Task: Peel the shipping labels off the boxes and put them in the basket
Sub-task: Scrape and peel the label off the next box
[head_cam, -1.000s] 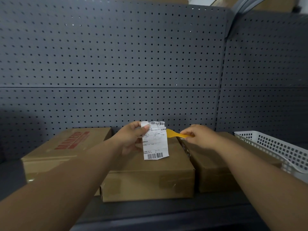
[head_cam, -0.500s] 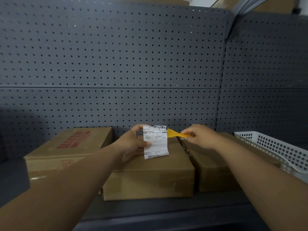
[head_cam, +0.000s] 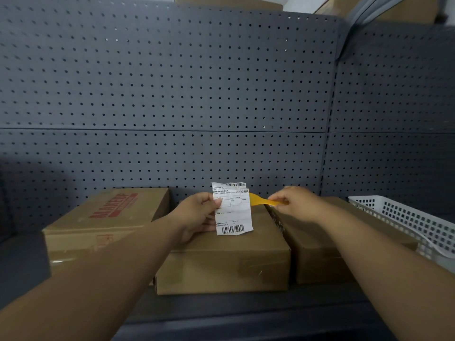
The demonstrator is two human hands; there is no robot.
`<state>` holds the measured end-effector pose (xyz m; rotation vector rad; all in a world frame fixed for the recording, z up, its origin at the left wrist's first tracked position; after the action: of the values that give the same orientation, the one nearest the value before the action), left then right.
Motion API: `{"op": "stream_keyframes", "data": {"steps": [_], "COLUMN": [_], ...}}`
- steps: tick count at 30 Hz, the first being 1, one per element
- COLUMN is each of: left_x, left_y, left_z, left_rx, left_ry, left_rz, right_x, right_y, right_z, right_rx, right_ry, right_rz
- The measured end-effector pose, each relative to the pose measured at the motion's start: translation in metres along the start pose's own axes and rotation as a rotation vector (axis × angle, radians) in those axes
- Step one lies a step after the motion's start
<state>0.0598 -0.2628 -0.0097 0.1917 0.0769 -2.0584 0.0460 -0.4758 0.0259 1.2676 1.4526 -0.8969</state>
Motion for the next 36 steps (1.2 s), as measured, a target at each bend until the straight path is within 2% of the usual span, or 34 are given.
{"op": "stream_keyframes", "data": {"steps": [12, 19, 26, 36], "left_x": [-0.007, -0.044, -0.068, -0.098], "left_y": [-0.002, -0.004, -0.001, 0.005], "left_z": [0.001, 0.022, 0.024, 0.024], "left_rx": [0.041, 0.087, 0.083, 0.037], "left_ry": [-0.138, 0.081, 0.079, 0.055], "left_rz": [-0.007, 0.11, 0.193, 0.179], "right_x": [0.001, 0.007, 0.022, 0.03], "right_y": [0.002, 0.009, 0.02, 0.038], "right_z": [-0.013, -0.019, -0.036, -0.022], "right_rx": [-0.011, -0.015, -0.007, -0.003], "right_ry": [-0.03, -0.095, -0.254, -0.182], "right_rz": [-0.02, -0.083, -0.216, -0.27]}}
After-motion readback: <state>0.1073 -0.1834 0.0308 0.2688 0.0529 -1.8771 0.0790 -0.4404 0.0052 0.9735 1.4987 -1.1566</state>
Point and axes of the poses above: each hand's wrist, its own y-axis towards the middle knuckle, its own x-axis out of the palm, z = x × y, the point moved 8 cm from there along y, towards the middle knuckle, and after that the axes turned 11 degrees about -z, right-handed, at the moved point
